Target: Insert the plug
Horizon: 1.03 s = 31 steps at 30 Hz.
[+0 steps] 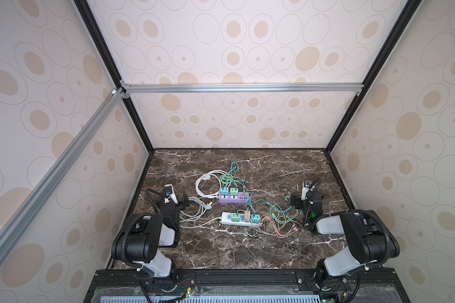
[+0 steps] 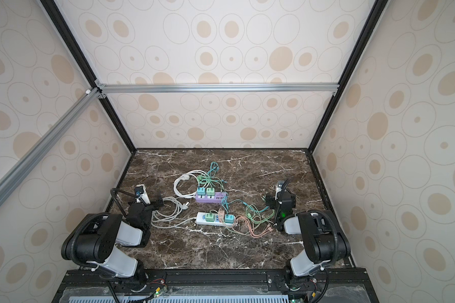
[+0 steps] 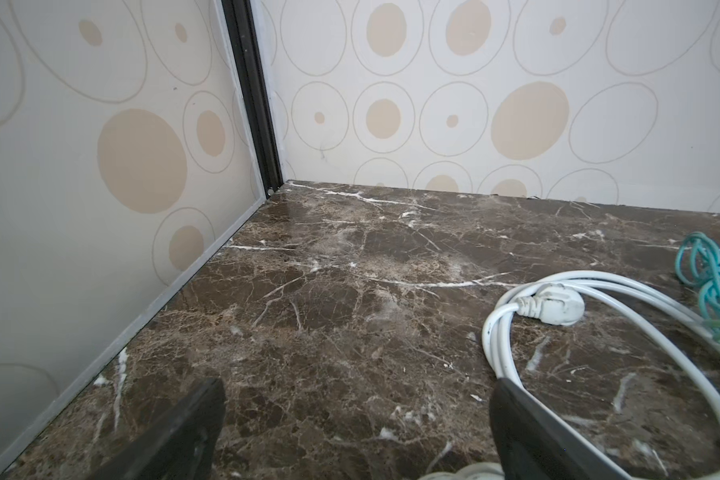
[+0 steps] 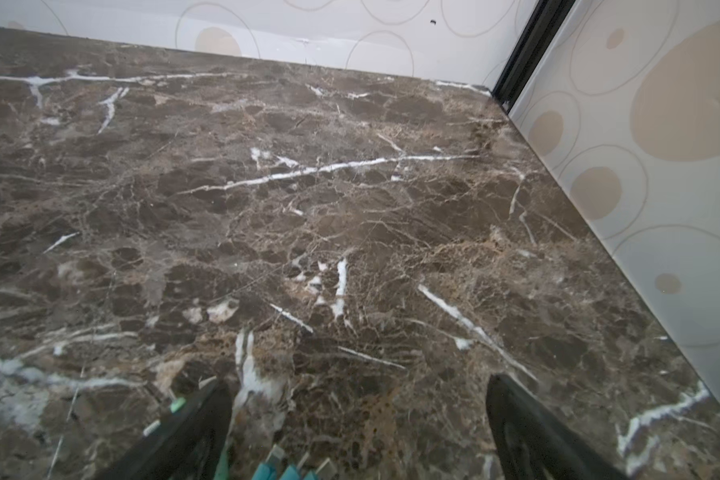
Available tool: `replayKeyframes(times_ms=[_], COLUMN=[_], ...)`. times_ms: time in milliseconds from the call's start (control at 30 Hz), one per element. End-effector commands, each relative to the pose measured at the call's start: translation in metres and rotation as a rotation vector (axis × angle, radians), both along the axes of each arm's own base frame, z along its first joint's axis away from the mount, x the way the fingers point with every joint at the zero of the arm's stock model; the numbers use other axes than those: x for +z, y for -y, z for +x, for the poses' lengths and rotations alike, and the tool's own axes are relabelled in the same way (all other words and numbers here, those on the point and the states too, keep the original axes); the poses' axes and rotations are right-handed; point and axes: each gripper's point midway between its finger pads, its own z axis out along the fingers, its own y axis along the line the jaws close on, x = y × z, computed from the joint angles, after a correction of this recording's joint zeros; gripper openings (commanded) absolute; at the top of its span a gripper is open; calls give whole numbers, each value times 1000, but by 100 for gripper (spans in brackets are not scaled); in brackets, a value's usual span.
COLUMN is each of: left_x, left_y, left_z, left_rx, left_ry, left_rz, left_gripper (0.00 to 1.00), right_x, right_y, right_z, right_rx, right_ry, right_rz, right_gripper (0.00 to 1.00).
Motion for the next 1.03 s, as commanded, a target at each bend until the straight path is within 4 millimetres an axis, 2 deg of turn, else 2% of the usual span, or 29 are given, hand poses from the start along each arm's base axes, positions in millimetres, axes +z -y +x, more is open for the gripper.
replayKeyframes(times_ms=[0, 1000], left_x=[18, 19], left_y=[-1, 0], left_z=[7, 7], left_rx=[-6, -9], left_ry=[64, 62], left_rz=[23, 29], left_gripper=[99, 99], right_x=[18, 17], right_y=[6, 6], right_z=[13, 12], right_rx=[-17, -17], right_ry=[69, 46], right_rz=[49, 48], right_gripper=[99, 100])
